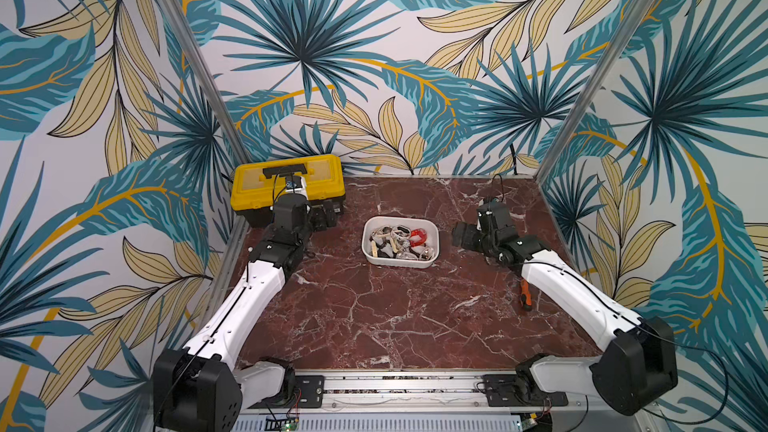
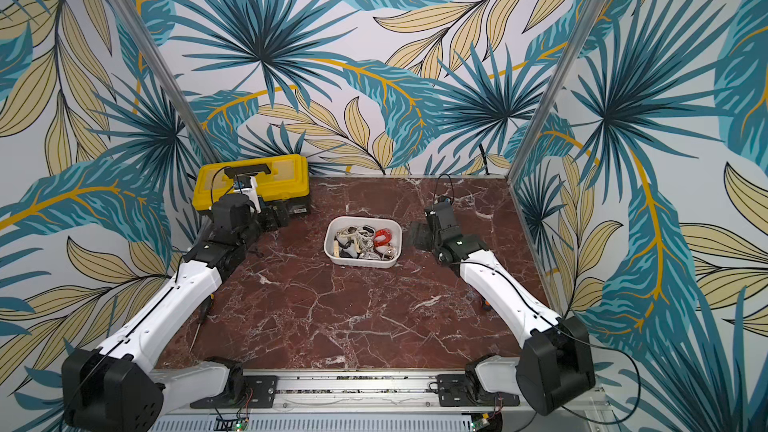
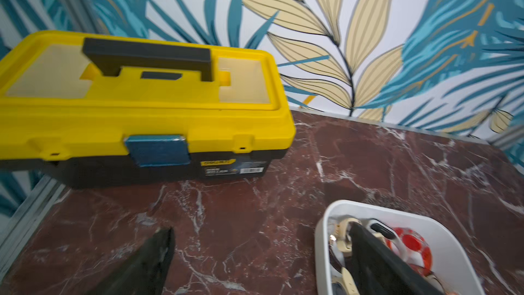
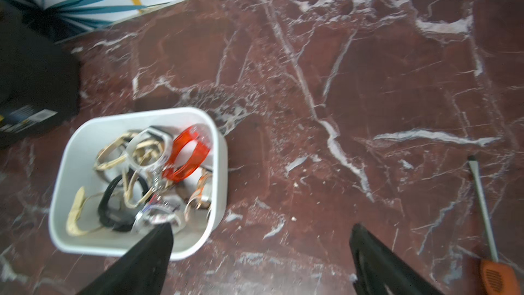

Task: Put the watch into the storage box
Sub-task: Reset both arms

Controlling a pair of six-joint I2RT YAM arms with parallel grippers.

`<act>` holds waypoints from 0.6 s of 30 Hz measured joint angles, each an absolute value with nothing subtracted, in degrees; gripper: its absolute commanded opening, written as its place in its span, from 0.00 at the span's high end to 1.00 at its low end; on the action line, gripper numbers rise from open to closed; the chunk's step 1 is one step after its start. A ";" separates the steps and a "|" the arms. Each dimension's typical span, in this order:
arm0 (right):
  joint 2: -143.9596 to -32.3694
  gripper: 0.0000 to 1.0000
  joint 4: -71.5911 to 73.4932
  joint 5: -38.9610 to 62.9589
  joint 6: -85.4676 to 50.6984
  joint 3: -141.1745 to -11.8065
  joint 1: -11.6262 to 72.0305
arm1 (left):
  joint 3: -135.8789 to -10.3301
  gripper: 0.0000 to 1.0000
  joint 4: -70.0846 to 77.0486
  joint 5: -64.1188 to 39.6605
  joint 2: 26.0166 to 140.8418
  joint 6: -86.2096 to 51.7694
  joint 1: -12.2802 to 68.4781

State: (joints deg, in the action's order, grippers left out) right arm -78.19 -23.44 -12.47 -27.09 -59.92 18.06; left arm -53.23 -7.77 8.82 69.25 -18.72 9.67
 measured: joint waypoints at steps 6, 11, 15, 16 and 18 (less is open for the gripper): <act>-78.26 0.00 -9.89 -16.88 -27.22 -52.56 7.55 | -44.51 0.00 3.03 16.01 70.39 -20.53 5.43; -76.95 0.00 2.98 -22.83 -22.11 -44.05 4.86 | -36.07 0.00 13.54 19.70 70.74 -16.97 4.08; -78.39 0.00 12.53 -24.29 -16.62 -40.47 4.93 | -30.50 0.00 24.16 20.14 71.18 -12.16 3.68; -78.43 0.00 14.48 -24.47 -15.55 -39.40 4.93 | -28.91 0.00 26.92 20.16 71.53 -10.61 3.62; -78.43 0.00 16.95 -24.62 -13.91 -37.93 4.93 | -26.63 0.00 31.05 20.10 72.62 -8.03 3.57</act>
State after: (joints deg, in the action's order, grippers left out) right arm -78.43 16.95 -24.62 -13.91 -37.93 4.93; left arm -26.63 31.05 20.10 72.62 -8.03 3.57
